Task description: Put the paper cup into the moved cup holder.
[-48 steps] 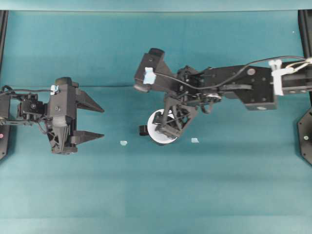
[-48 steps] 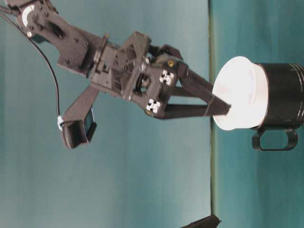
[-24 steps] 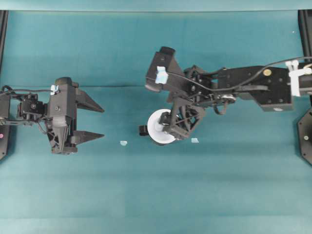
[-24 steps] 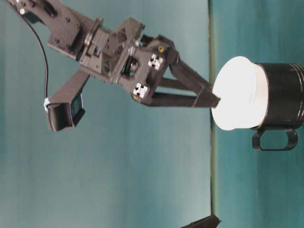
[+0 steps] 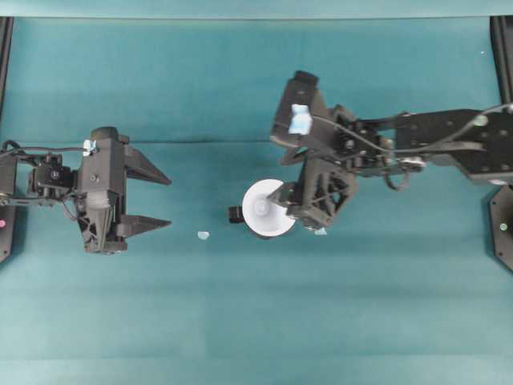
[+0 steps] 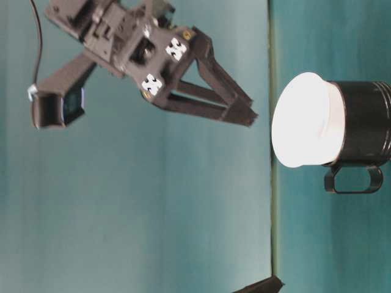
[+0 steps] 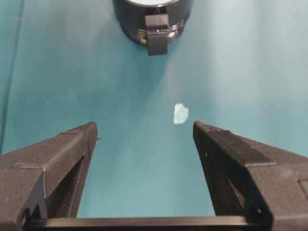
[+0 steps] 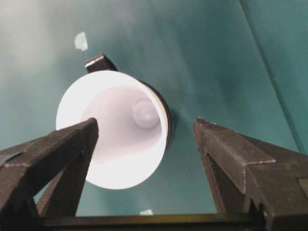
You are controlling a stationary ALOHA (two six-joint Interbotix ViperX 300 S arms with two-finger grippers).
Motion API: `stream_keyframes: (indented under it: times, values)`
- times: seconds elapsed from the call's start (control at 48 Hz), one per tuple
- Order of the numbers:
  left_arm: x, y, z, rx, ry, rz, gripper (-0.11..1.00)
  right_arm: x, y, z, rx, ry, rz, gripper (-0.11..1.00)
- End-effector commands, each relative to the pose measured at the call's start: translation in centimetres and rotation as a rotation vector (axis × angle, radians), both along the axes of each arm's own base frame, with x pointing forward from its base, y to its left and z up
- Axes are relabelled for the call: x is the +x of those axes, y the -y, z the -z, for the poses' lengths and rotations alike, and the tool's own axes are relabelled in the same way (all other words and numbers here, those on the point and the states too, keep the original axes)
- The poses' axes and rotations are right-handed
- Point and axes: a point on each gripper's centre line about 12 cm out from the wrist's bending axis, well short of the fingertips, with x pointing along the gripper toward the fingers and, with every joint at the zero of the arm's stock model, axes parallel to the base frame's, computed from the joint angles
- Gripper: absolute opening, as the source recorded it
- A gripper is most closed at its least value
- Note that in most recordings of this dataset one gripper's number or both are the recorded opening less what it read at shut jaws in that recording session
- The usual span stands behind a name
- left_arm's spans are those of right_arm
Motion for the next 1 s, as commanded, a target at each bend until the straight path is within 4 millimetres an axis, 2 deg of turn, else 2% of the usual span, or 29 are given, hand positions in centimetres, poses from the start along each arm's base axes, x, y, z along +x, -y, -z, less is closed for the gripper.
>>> stream_keyframes:
  times: [0.0,0.417,0.979]
  values:
    - [0.4,0.0,-0.6,0.003,0.023,0.002,0.8,-0.4,-0.2,-1.6,-0.014,0.059,-0.014,0.88]
    - [0.4,0.0,-0.7,0.004,0.024,0.002,0.8,-2.8,-0.4,-2.2,-0.018,0.101,-0.014,0.88]
    - [0.4,0.0,-0.7,0.004,0.024,0.002,0.8,-3.0,-0.5,-2.3,-0.018,0.109,-0.016,0.88]
